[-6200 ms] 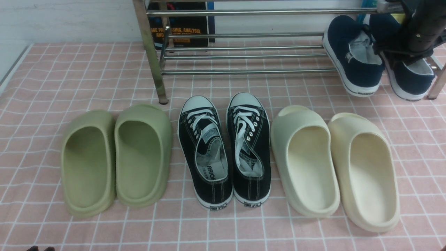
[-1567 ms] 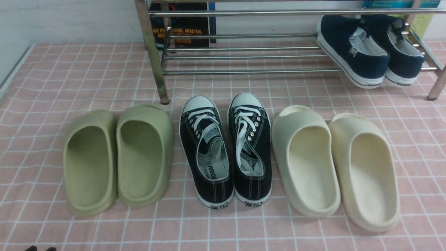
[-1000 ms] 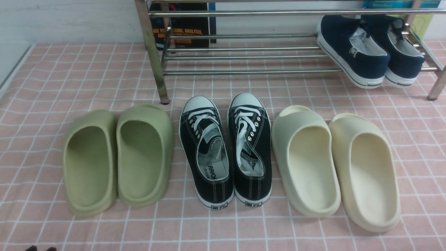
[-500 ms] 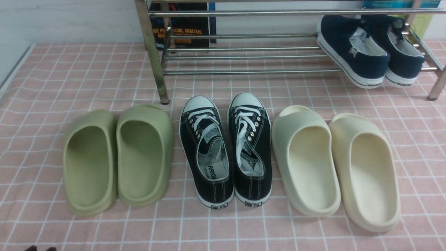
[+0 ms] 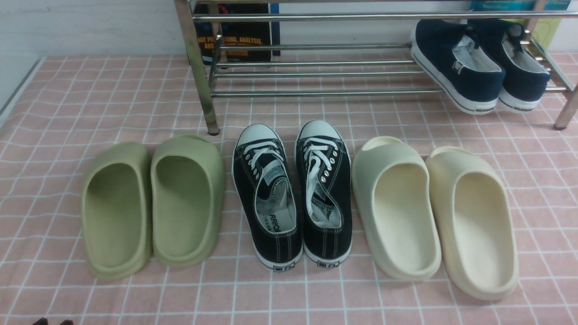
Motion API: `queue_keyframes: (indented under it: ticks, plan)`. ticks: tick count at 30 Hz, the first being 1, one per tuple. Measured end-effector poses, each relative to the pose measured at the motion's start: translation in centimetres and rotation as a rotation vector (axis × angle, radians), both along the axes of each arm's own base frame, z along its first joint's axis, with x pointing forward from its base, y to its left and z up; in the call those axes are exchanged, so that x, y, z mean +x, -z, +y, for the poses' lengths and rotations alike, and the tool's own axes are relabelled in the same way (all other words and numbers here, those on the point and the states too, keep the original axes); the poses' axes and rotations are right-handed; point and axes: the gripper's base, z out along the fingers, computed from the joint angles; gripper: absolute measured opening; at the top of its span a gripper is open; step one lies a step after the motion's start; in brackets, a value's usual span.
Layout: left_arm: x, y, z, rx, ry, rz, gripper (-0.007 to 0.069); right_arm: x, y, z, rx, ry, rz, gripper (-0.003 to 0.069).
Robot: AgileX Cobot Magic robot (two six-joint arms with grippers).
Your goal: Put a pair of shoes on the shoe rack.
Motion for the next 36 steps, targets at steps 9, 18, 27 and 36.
queue_keyframes:
  ticks: [9,18,27,36]
  plan:
    - [0.0,0.0,0.0,0.0,0.0,0.0,0.0237,0.0,0.0,0.0,0.001,0.0,0.0,0.0008]
    - [0.0,0.0,0.0,0.0,0.0,0.0,0.0239,0.0,0.0,0.0,0.001,0.0,0.0,0.0019]
    - [0.0,0.0,0.0,0.0,0.0,0.0,0.0239,0.0,0.0,0.01,0.002,0.0,0.0,0.0031]
    - [0.0,0.0,0.0,0.0,0.0,0.0,0.0239,0.0,0.0,0.01,0.002,0.0,0.0,0.0046]
